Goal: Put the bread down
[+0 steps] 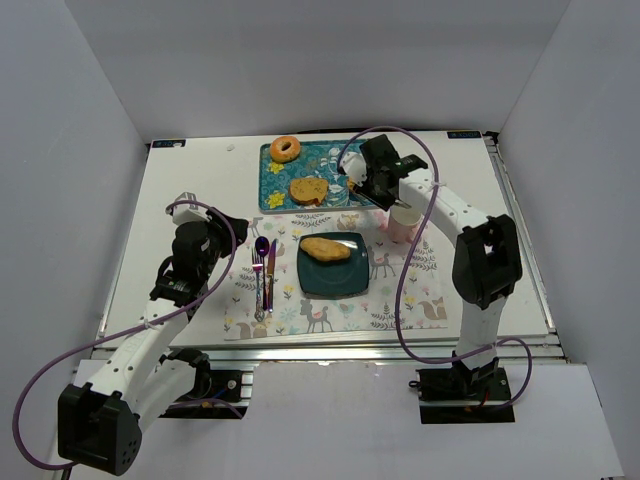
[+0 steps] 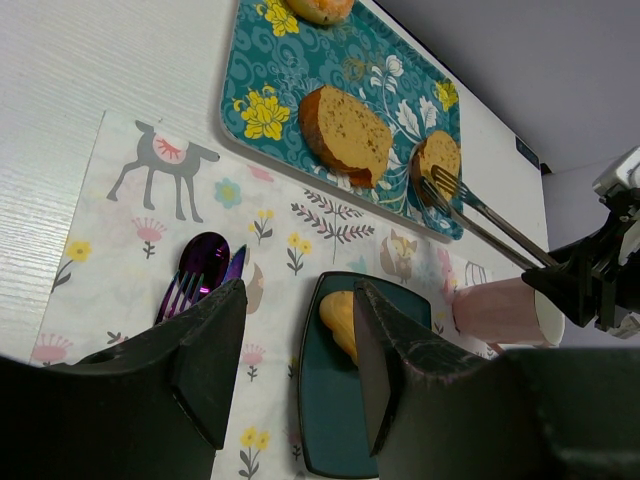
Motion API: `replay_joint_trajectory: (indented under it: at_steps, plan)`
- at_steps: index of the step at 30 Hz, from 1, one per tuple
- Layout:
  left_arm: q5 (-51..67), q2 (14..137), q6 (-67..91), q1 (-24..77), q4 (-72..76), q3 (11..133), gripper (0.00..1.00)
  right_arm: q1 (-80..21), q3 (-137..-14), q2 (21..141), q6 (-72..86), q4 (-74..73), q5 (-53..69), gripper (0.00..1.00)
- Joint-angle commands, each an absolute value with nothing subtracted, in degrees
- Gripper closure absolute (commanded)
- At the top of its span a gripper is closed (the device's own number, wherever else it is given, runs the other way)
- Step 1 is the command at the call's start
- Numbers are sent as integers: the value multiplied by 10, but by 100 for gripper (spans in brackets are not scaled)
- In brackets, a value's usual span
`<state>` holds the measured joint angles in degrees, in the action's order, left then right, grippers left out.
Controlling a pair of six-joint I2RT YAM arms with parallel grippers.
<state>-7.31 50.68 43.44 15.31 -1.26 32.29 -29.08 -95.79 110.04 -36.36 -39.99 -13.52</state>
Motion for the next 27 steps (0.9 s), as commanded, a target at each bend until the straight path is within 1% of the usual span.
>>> replay_joint_trajectory:
  at_steps: [1, 3, 6, 7, 10, 13, 16, 20, 21, 24, 27]
  plan:
    - [-83, 491, 429, 150, -4, 318, 43, -295, -962, 1102, -370, -381, -149, 62]
    - [-83, 490, 429, 150, -4, 318, 43, -295, -962, 1102, -371, -381, -151, 66]
    - [-83, 490, 429, 150, -4, 318, 43, -295, -965, 1102, -371, -380, -153, 74]
    - [-83, 490, 429, 150, -4, 319, 43, -295, -968, 1100, -372, -380, -153, 79]
    - [-83, 490, 428, 150, -4, 320, 43, -296, -975, 1090, -370, -373, -142, 89]
    - [-83, 489, 428, 150, -5, 322, 43, -294, -980, 1064, -366, -362, -120, 96]
    - [-83, 488, 428, 150, -4, 322, 43, -289, -977, 1028, -361, -355, -85, 100]
    - [-82, 490, 428, 150, -4, 324, 43, -280, -948, 966, -353, -360, -8, 100]
    - [-82, 490, 428, 150, -4, 326, 43, -281, -924, 935, -353, -362, 34, 100]
    - [-81, 490, 427, 150, -4, 327, 43, -279, -857, 866, -366, -372, 109, 100]
    - [-81, 488, 427, 150, -4, 328, 43, -280, -798, 809, -378, -411, 163, 100]
